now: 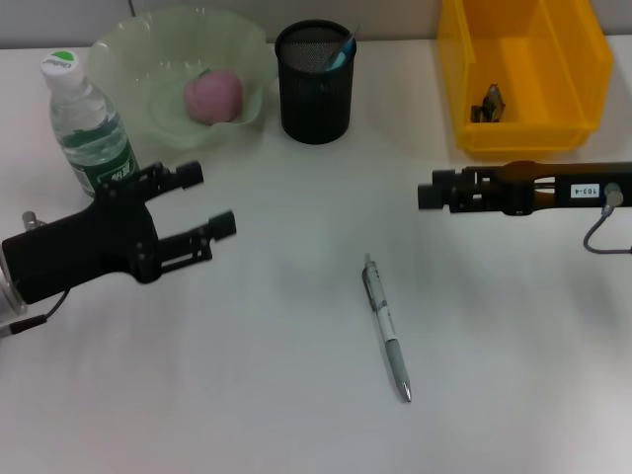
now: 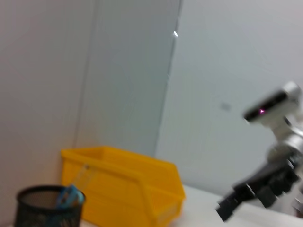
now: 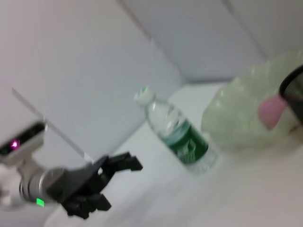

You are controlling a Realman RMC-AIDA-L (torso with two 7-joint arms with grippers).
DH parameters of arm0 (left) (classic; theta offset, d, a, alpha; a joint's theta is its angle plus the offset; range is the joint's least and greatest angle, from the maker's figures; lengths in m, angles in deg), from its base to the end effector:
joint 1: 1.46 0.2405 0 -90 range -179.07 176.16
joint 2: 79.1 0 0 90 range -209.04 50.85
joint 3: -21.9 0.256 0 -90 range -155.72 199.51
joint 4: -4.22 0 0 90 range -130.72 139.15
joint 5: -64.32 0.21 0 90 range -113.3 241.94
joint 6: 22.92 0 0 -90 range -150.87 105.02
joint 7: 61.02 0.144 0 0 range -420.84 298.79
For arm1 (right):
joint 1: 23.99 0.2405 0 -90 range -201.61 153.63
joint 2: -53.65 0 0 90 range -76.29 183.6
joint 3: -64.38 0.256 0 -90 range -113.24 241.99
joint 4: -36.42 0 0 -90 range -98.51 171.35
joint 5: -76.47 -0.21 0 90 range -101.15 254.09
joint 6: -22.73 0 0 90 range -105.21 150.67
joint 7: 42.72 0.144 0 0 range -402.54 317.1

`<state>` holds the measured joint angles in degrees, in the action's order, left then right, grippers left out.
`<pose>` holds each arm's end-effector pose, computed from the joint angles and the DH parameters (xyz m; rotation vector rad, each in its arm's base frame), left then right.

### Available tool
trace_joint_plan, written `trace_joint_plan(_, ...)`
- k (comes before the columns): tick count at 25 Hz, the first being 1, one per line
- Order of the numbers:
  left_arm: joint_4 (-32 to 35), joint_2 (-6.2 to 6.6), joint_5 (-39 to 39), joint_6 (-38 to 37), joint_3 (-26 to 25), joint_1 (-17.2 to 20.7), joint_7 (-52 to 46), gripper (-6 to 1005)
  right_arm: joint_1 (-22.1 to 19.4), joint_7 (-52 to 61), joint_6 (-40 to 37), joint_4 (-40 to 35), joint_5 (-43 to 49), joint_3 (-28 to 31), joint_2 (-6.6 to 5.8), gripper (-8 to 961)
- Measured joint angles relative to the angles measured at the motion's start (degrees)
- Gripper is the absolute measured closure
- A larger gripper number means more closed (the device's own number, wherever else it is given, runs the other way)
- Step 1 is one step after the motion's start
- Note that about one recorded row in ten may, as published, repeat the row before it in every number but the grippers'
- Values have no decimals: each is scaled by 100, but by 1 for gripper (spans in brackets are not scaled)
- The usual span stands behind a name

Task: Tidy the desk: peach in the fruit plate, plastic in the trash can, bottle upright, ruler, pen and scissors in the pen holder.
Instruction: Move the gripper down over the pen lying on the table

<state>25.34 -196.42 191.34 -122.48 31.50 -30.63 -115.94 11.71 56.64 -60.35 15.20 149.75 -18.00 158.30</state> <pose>-0.2911 0.2881 0.0013 -2.5427 -0.4714 -0.9998 0.2510 0.3499 0.0101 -2.7597 1.1956 0.7772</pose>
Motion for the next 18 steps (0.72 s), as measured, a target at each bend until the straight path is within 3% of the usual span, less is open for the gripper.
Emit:
trace_joint_plan(3,113,55,-11,-53,301,-9,-150,212,88,703,-111,-722,1212,522,41,171)
trace_joint_plan(9,149,38,15,-69,439,-38,-162,211,246,1920,-388,-2255,3401,1191,384,171)
trace_joint_plan(18,179,27,30,-15,816,-40,-129,212,1164,2985,-855,-2836,5620,1316,714,172)
